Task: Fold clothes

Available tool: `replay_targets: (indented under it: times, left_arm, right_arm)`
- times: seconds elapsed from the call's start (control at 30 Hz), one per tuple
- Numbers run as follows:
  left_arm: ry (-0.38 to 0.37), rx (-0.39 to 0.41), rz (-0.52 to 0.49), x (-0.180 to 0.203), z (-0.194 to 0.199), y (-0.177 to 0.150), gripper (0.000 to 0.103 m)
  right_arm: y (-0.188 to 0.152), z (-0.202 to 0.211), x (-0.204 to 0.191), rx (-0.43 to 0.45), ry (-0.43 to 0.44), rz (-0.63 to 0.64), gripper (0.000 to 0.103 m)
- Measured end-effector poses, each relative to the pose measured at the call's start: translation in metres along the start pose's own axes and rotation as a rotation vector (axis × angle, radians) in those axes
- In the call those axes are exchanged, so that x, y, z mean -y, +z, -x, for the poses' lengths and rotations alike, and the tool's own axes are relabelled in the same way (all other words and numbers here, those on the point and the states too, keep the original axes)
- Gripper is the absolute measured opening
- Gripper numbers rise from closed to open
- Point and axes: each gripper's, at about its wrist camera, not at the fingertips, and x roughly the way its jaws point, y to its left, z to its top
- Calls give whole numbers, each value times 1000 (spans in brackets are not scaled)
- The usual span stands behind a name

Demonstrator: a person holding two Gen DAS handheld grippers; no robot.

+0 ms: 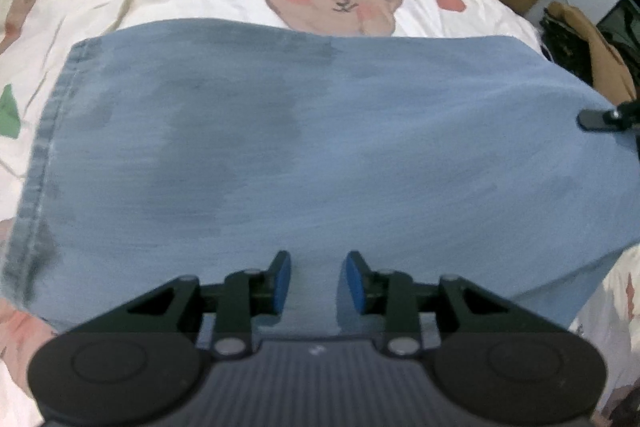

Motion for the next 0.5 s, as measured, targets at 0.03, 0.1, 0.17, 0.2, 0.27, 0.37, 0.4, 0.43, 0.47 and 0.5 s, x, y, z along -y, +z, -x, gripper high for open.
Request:
replay_targets:
  times: [0.03, 0.1, 0.17, 0.2, 0.27, 0.37, 0.4, 0.43, 0.47, 0.5]
  left_arm:
    - [-7, -1, -10, 2, -1, 0, 33]
    - [-20, -3, -27, 4, -2, 1, 33]
    - [-32, -6, -44, 8, -4, 5, 33]
    - [-38, -8, -54, 10, -6, 7, 33]
    - [-50, -9, -74, 15, -8, 8, 33]
    - [-67, -15, -99, 19, -10, 9, 33]
    - [-67, -19, -106, 20, -11, 9, 33]
    - [-65, -23, -115, 19, -11, 9, 33]
    - [-63, -26, -122, 20, -13, 9, 33]
    - [-60, -29, -128, 23, -16, 9, 33]
  right_arm:
    - [3, 5, 5, 2, -8, -2, 5]
    - [8, 15, 15, 4, -24, -7, 5]
    - [10, 23, 26, 6, -39, -17, 5]
    - [12, 27, 31, 10, -46, -22, 5]
    - [13, 36, 42, 21, -51, -38, 5]
    - [12, 42, 61, 16, -57, -74, 5]
    - [11, 40, 69, 7, -59, -90, 5]
    - [8, 38, 77, 1, -53, -105, 5]
    - [6, 35, 85, -5, -44, -121, 5]
    - [3, 33, 92, -4, -34, -135, 5]
